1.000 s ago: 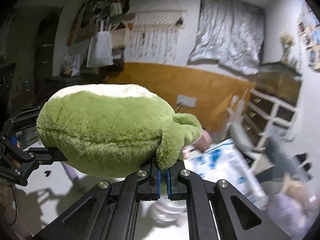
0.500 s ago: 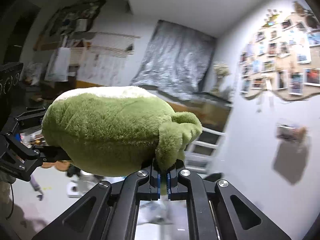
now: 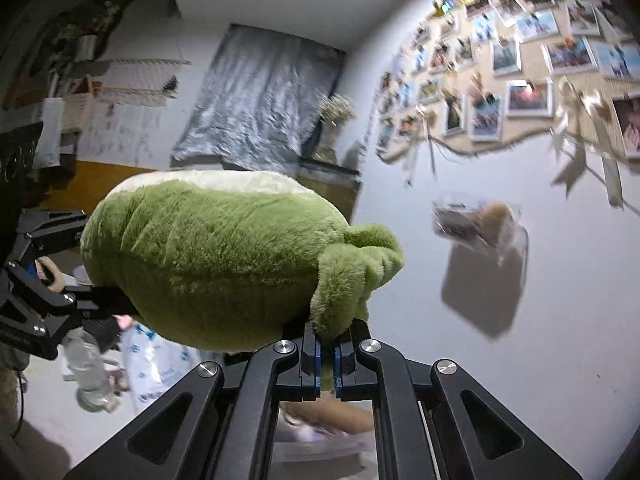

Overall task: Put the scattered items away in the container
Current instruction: 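Lift the green plush with both grippers and carry it toward the bin, then lower the plush into the bin on top of the glove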

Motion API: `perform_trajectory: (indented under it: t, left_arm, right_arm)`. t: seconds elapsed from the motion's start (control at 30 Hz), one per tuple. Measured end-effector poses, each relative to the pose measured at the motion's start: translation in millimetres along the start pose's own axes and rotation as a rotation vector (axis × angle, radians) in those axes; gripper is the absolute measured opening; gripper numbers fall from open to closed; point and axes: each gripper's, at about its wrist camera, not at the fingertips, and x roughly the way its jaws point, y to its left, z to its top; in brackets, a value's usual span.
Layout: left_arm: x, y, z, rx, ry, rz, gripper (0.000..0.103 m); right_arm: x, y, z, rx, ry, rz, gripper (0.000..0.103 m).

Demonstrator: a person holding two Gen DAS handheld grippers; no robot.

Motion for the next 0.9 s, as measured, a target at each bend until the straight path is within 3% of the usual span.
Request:
perform_trajectory:
  t: [0.53, 0.9]
  left_arm:
    - [139.9, 28.3, -4.3, -0.143, 0.213, -0.038, 0.066]
    - [211.4, 26.7, -22.6, -0.133, 0.396, -0.008, 0.067]
  right_arm:
    - [131.0, -41.9, -52.8, -0.029, 0.305, -0.013, 0.007]
    - [169.7, -52.0, -88.7, -0.071, 0.454, -0.022, 0.007]
